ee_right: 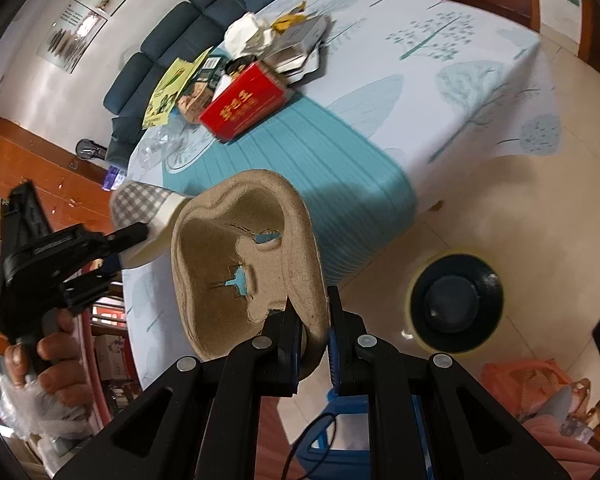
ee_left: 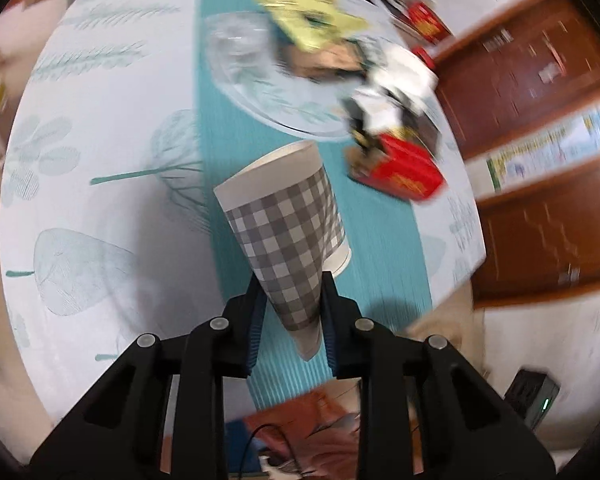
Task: Collect trash
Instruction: 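Carry the checked cup and the cup carrier over the black trash bin with both grippers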
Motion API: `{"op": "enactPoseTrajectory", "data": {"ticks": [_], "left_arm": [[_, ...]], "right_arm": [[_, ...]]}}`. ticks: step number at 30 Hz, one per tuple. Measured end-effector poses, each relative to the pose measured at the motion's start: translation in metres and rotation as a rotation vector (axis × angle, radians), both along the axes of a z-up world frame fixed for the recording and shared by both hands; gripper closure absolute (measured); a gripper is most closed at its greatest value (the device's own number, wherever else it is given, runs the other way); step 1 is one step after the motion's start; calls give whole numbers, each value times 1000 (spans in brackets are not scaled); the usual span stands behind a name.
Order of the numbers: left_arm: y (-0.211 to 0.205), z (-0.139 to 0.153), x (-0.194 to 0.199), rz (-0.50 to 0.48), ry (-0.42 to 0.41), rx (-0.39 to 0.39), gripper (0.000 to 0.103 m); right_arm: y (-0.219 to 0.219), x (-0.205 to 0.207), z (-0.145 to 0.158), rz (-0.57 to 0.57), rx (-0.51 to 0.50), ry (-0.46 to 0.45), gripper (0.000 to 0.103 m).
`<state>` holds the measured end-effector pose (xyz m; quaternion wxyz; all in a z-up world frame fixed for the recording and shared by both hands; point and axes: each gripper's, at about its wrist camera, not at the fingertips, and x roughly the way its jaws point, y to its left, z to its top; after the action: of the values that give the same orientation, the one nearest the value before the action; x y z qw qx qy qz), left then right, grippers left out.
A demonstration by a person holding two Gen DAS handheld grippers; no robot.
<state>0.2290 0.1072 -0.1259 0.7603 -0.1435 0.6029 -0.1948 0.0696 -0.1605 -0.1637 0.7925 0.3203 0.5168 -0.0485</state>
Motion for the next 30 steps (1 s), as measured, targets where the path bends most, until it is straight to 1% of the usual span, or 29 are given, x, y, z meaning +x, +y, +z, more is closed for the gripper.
{"op": "enactPoseTrajectory", "data": {"ticks": [1,5,8,9,11,12,14,16,19,20,22,24,26,27,30], "left_arm": [[-6,4,-5,-35,-5,6,81],[-50,17,-36,-240,-17,41,81],[-83,20,-62,-387,-32,81,81],[-100,19,-76,-464,-38,105,81],[-121,13,-98,-552,-53,156,81],[-137,7,-111,-616,-60,195,81],[-156,-5,-126,-684,-53,239,81],[-176,-20,-142,-758,-55,277,81],[-206,-51,-161,-831,-35,337,81],[-213,-61,-164,-840,-27,354,81],[-231,-90,-171,-864,-2,397,81],[-247,-115,-176,-880,3,443,81],[-265,-143,-174,-906,20,463,81],[-275,-161,-177,-923,25,490,81],[-290,-200,-181,-952,48,542,81]], "right_arm": [[-4,-4,1,-12,-7,2,92],[-24,-26,0,-78,-33,19,92],[-39,-44,-5,-135,-86,54,92],[-44,-50,-8,-154,-103,71,92],[-54,-61,-14,-185,-141,106,92],[-58,-67,-19,-197,-158,124,92],[-68,-79,-30,-222,-179,159,92],[-78,-89,-45,-245,-193,196,92],[-93,-102,-74,-279,-192,259,92],[-97,-104,-85,-286,-192,282,92],[-104,-108,-111,-297,-200,341,92],[-111,-107,-140,-299,-206,402,92],[-118,-104,-167,-304,-211,459,92],[-121,-102,-179,-302,-215,478,92],[-127,-87,-214,-292,-223,528,92]]}}
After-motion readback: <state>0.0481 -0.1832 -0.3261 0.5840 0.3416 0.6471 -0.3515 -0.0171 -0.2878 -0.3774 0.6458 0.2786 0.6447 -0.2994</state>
